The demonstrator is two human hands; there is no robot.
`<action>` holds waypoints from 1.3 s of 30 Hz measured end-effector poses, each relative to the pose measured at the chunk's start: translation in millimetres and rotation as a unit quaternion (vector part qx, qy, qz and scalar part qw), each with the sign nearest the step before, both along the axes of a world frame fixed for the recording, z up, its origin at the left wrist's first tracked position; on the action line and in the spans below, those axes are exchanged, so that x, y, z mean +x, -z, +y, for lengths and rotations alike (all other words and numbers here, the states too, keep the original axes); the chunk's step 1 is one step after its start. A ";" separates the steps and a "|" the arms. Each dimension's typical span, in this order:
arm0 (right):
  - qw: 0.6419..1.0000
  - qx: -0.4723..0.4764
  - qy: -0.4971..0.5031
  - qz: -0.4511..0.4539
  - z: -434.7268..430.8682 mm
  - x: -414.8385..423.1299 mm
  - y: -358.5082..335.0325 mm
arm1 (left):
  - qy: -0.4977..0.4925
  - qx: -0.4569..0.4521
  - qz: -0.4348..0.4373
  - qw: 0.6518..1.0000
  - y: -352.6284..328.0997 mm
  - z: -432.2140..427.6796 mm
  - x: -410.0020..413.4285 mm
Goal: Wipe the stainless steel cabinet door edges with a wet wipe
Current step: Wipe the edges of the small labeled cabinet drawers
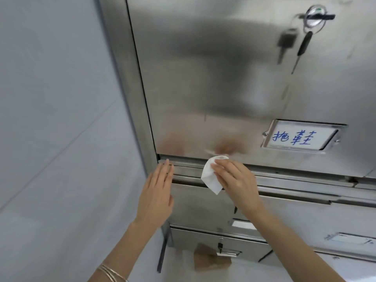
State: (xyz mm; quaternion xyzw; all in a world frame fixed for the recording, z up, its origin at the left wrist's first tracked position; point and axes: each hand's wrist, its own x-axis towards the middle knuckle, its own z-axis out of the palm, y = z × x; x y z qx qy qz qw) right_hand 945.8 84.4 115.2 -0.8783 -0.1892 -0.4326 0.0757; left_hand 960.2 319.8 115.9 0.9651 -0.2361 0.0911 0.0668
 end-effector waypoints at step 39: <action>0.970 0.165 0.025 -0.178 129.3 77.2 63.5 | 0.015 -0.185 -0.078 0.979 52.0 17.4 14.6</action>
